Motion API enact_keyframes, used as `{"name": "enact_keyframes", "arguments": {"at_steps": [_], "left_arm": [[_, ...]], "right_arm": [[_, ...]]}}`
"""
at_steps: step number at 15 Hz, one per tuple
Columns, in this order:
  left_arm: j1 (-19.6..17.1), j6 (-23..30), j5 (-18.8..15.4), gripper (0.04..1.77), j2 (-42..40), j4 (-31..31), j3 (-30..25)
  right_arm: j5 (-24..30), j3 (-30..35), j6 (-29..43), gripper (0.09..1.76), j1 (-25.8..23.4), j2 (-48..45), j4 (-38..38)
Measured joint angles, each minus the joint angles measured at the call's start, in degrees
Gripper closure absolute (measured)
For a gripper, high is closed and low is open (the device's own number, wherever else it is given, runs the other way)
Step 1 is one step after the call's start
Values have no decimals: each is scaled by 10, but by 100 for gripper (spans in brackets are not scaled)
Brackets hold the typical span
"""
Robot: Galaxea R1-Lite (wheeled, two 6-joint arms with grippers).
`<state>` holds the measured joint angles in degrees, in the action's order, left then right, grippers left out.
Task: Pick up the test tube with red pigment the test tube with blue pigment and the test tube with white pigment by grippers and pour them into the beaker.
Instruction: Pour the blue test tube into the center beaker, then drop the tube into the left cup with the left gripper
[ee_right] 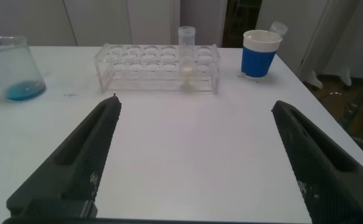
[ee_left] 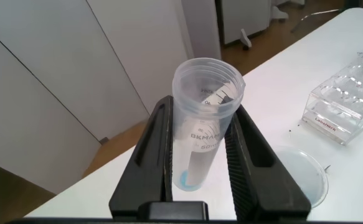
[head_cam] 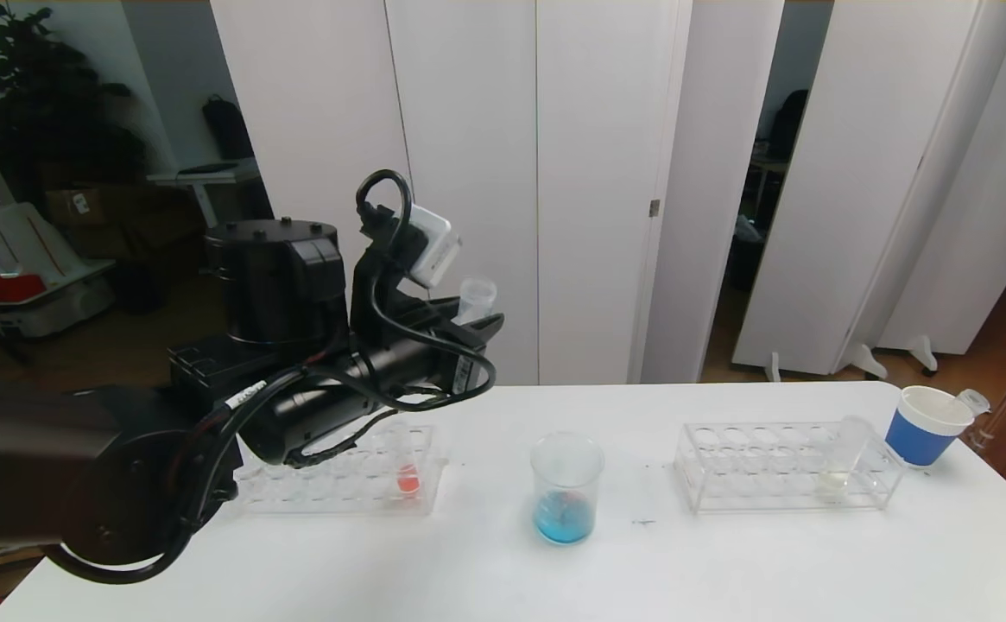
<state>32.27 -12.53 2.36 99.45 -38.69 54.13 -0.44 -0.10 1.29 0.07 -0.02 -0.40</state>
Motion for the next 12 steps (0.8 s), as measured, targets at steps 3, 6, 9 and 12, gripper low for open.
{"name": "enact_keyframes", "arguments": {"at_steps": [3, 6, 9, 12], "left_arm": [[3, 40, 0, 123, -10, 0, -9], [3, 81, 5, 123, -20, 0, -14], [3, 83, 50, 123, -26, -5, -17], [-1, 83, 115, 123, -31, -7, -19]], "right_arm": [[0, 0, 0, 11, 0, 0, 0], [0, 0, 0, 11, 0, 0, 0], [0, 0, 0, 11, 0, 0, 0], [0, 0, 0, 11, 0, 0, 0]]}}
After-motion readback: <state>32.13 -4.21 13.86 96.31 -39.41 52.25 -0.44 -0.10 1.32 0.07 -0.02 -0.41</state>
